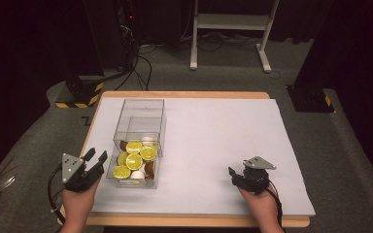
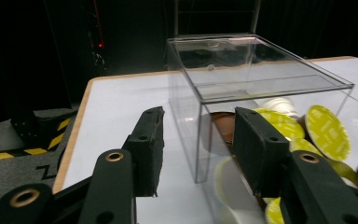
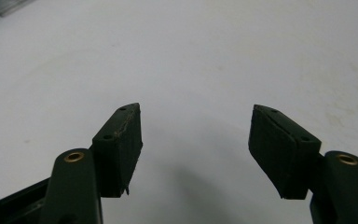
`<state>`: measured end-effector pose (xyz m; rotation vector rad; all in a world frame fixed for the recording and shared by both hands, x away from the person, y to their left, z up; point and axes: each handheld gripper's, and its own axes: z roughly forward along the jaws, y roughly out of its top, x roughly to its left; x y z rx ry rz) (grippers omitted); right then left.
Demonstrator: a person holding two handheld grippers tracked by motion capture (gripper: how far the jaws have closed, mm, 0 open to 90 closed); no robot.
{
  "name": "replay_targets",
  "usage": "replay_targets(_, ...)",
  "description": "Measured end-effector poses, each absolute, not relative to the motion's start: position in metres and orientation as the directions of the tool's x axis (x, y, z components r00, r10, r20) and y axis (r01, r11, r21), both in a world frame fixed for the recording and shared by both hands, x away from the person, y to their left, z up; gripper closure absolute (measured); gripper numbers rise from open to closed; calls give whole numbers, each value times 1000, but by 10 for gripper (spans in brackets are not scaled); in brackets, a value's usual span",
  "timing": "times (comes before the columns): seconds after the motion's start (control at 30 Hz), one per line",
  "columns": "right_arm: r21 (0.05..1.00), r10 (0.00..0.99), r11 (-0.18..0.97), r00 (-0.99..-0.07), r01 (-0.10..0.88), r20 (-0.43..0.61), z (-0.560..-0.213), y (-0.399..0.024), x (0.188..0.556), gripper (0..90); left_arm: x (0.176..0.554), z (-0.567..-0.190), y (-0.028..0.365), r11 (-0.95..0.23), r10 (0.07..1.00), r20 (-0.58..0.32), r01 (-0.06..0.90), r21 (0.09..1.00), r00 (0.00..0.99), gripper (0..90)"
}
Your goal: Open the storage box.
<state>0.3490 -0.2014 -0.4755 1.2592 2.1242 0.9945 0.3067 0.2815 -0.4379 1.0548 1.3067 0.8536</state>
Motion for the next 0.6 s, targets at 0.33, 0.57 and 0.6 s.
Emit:
replay_targets(0.33,800,854,324,-520,505,-17,-463,-172,343,363,317,-469,310,346,934,-355,135,929,48,530)
replay_targets(0.57,810,828,333,-561,482,-7,-458,-149,343,382,327,-495,321,348,931,-363,216,912,32,522)
replay_targets(0.6,812,826,334,-564,479,-7,-457,-147,343,386,329,-498,322,344,932,-361,229,910,33,519)
